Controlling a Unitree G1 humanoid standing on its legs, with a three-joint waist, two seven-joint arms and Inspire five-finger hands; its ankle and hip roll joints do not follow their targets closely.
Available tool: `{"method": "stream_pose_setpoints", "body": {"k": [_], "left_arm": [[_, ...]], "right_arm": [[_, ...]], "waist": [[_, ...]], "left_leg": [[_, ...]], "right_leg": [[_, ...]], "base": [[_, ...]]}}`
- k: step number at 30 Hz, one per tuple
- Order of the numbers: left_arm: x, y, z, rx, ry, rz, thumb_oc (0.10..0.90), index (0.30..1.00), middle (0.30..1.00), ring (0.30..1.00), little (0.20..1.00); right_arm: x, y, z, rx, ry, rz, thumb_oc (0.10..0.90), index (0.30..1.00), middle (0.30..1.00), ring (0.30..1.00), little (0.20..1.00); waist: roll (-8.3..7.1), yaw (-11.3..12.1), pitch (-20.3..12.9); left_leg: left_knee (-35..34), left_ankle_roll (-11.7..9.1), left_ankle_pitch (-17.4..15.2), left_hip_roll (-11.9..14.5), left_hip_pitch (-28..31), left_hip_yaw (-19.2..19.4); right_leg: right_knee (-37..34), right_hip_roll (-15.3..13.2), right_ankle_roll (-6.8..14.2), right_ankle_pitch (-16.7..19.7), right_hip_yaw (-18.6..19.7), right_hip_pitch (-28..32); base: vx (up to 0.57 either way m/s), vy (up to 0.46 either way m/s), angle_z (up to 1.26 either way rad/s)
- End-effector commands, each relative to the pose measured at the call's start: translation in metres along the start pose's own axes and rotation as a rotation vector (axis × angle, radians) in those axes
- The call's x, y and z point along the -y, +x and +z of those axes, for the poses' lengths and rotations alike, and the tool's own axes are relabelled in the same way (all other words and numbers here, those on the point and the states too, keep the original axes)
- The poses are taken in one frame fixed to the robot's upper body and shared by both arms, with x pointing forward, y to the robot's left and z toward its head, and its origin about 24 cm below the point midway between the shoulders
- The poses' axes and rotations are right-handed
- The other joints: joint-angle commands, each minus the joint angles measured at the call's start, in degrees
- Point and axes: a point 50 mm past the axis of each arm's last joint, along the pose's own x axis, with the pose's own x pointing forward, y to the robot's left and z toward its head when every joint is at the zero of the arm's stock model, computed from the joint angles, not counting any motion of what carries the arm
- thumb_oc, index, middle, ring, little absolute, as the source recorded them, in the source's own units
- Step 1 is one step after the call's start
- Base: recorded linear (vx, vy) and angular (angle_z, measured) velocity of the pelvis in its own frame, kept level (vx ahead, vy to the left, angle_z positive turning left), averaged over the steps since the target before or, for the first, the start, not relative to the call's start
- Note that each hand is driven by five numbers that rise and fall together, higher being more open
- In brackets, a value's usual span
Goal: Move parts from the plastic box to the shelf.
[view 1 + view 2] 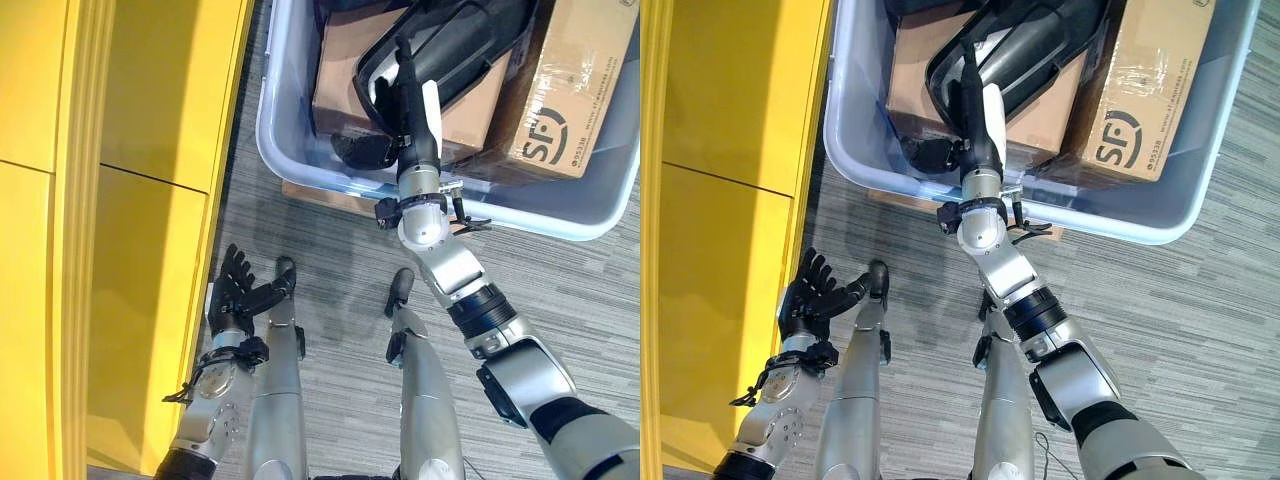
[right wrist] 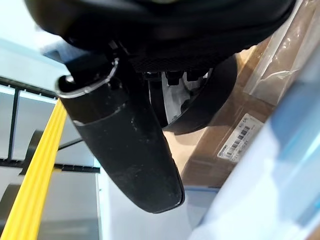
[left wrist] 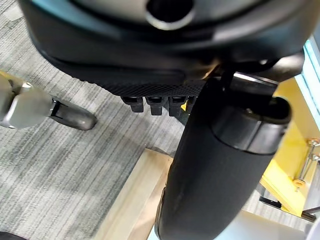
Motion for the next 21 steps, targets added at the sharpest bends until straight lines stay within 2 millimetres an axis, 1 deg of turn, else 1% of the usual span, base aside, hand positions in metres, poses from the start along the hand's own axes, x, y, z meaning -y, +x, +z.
{"method": "stream_pose_setpoints", "body": {"k": [1, 5, 6, 7, 9, 10, 13, 14, 16, 17, 21], "left_arm": [[0.008, -0.011, 0.027, 0.135, -0.065, -0.048, 0.900, 1.000, 1.000, 1.000, 1.000], [0.010, -0.011, 0.027, 0.140, -0.067, -0.057, 0.900, 1.000, 1.000, 1.000, 1.000], [0.010, -0.011, 0.027, 0.140, -0.068, -0.057, 0.900, 1.000, 1.000, 1.000, 1.000], [0.011, -0.011, 0.026, 0.137, -0.068, -0.059, 0.900, 1.000, 1.000, 1.000, 1.000], [0.012, -0.011, 0.025, 0.133, -0.065, -0.060, 0.900, 1.000, 1.000, 1.000, 1.000], [0.012, -0.011, 0.025, 0.133, -0.065, -0.060, 0.900, 1.000, 1.000, 1.000, 1.000], [0.014, -0.010, 0.023, 0.128, -0.062, -0.063, 0.900, 1.000, 1.000, 1.000, 1.000], [0.014, -0.010, 0.023, 0.127, -0.062, -0.063, 0.900, 1.000, 1.000, 1.000, 1.000], [0.014, -0.010, 0.023, 0.123, -0.064, -0.063, 0.900, 1.000, 1.000, 1.000, 1.000], [0.015, -0.011, 0.021, 0.118, -0.064, -0.065, 0.900, 1.000, 1.000, 1.000, 1.000], [0.014, -0.011, 0.021, 0.121, -0.059, -0.060, 0.900, 1.000, 1.000, 1.000, 1.000]], "right_arm": [[0.015, 0.015, 0.055, 0.233, 0.061, -0.074, 0.900, 1.000, 1.000, 1.000, 1.000], [0.029, 0.025, 0.045, 0.186, 0.010, -0.145, 0.900, 1.000, 1.000, 1.000, 1.000], [0.029, 0.025, 0.045, 0.187, 0.010, -0.145, 0.900, 1.000, 1.000, 1.000, 1.000], [0.033, 0.026, 0.038, 0.161, 0.002, -0.158, 0.900, 1.000, 1.000, 1.000, 1.000], [0.036, 0.024, 0.032, 0.143, -0.006, -0.163, 0.900, 1.000, 1.000, 1.000, 1.000], [0.036, 0.024, 0.032, 0.143, -0.006, -0.163, 0.900, 1.000, 1.000, 1.000, 1.000], [0.044, 0.020, 0.015, 0.100, -0.043, -0.171, 0.900, 1.000, 1.000, 1.000, 1.000], [0.044, 0.020, 0.015, 0.100, -0.043, -0.172, 0.900, 1.000, 1.000, 1.000, 1.000], [0.051, 0.015, 0.002, 0.060, -0.049, -0.193, 0.900, 1.000, 1.000, 1.000, 1.000], [0.059, 0.012, -0.011, 0.017, -0.061, -0.217, 0.900, 1.000, 1.000, 1.000, 1.000], [0.080, 0.007, -0.026, -0.027, -0.088, -0.278, 0.900, 1.000, 1.000, 1.000, 1.000]], "waist": [[1.26, 0.49, -0.74], [1.82, 0.70, -0.74], [1.83, 0.71, -0.74], [1.90, 0.58, -0.74], [1.86, 0.33, -0.74], [1.86, 0.34, -0.74], [1.70, -0.54, -0.74], [1.70, -0.52, -0.74], [1.66, -0.95, -0.74], [1.62, -1.26, -0.74], [1.49, -1.74, -0.74]], "left_leg": [[0.30, 2.98, -4.18, -1.15, 1.48, 1.43], [0.42, 3.05, -4.13, -1.16, 0.20, 1.54], [0.44, 3.05, -4.13, -1.16, 0.16, 1.54], [0.53, 3.06, -4.08, -1.16, -0.18, 1.63], [0.57, 3.10, -4.15, -1.11, -0.25, 1.72], [0.58, 3.10, -4.16, -1.11, -0.26, 1.73], [0.85, 3.09, -4.20, -1.05, -0.70, 1.89], [0.85, 3.09, -4.20, -1.05, -0.69, 1.90], [0.90, 3.09, -4.20, -1.04, -0.77, 1.90], [0.89, 3.08, -4.22, -0.96, -0.79, 1.92], [0.86, 3.04, -4.35, -0.87, -0.80, 2.18]], "right_leg": [[6.55, -2.74, 2.69, -9.33, 0.78, 4.82], [6.48, -2.79, 2.71, -9.14, 0.95, 3.51], [6.50, -2.79, 2.71, -9.14, 0.96, 3.48], [6.57, -2.77, 2.66, -9.12, 1.07, 3.02], [6.65, -2.70, 2.64, -9.12, 1.22, 2.74], [6.67, -2.70, 2.64, -9.13, 1.23, 2.73], [6.74, -2.73, 2.67, -9.00, 1.39, 2.23], [6.74, -2.73, 2.68, -9.00, 1.40, 2.24], [6.69, -2.72, 2.71, -8.93, 1.47, 2.04], [6.74, -2.68, 2.74, -8.94, 1.50, 1.93], [7.00, -2.54, 2.75, -9.03, 1.61, 1.67]], "base": [[0.00, 0.000, 0.00], [0.00, 0.000, 0.00], [0.00, 0.000, 0.00], [0.00, 0.000, 0.00], [0.00, 0.000, 0.00], [0.00, 0.000, 0.00], [0.00, 0.000, 0.00], [0.00, 0.000, 0.00], [0.00, 0.000, 0.00], [0.00, 0.000, 0.00], [0.00, 0.000, 0.00]]}}
